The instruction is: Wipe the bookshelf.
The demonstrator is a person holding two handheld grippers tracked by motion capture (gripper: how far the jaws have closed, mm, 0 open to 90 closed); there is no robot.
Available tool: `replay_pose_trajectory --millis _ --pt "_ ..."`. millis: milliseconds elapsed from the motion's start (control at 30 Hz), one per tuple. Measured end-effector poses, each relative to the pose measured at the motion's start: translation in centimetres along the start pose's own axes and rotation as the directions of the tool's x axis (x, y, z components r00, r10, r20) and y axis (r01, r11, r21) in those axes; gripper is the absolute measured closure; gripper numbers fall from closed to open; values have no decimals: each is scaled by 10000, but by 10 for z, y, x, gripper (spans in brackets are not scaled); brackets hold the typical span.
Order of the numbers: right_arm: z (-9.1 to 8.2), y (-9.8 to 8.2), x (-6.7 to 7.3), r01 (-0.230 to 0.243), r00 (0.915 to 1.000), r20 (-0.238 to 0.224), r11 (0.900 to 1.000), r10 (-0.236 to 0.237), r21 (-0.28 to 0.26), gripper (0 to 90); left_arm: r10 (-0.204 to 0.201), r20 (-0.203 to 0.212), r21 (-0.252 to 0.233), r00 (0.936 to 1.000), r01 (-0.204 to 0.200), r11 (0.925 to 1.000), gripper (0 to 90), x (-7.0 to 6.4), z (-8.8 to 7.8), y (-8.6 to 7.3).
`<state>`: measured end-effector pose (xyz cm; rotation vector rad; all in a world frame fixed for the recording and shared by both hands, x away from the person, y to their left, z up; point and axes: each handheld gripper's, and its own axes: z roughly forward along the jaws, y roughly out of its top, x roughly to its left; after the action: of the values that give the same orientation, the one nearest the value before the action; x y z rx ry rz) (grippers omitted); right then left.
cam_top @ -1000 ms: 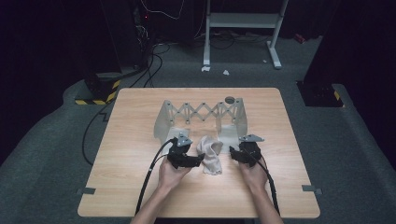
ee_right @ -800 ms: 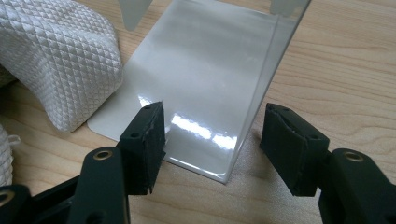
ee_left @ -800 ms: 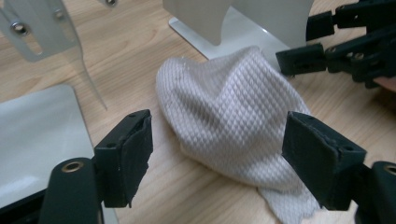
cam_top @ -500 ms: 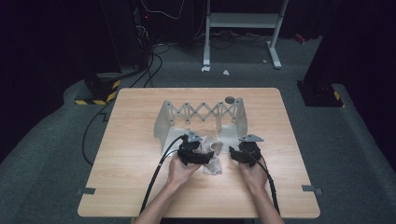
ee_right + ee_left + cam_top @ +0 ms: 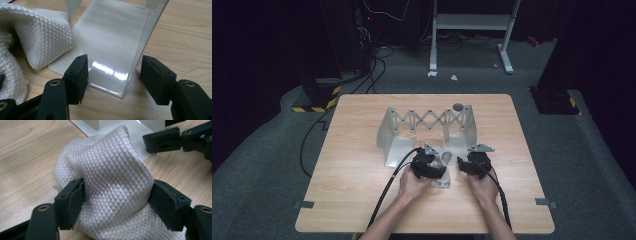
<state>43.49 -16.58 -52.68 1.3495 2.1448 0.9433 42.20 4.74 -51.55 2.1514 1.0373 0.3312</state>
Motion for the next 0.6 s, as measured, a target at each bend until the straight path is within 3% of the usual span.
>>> replay_pose_trajectory --millis 100,133,300,467,600 --pt "0 0 0 0 10000 -7 10000 0 2 396 397 -462 133 9981 -391 9991 324 -5 2 1" --pt "0 0 0 2 10000 -8 10000 -2 1 396 776 -704 201 9945 -763 9969 330 -8 4 1" --pt "0 0 0 -21 10000 -21 10000 21 11 395 710 -820 -2 9941 -713 9975 412 -6 3 -1" --pt "1 0 0 -20 10000 -38 10000 20 8 394 966 -908 -78 9912 -978 9952 674 0 0 -2" --pt "1 1 0 19 10000 -64 10000 -19 0 394 1042 -869 -93 9908 -1054 9944 749 3 0 -2"
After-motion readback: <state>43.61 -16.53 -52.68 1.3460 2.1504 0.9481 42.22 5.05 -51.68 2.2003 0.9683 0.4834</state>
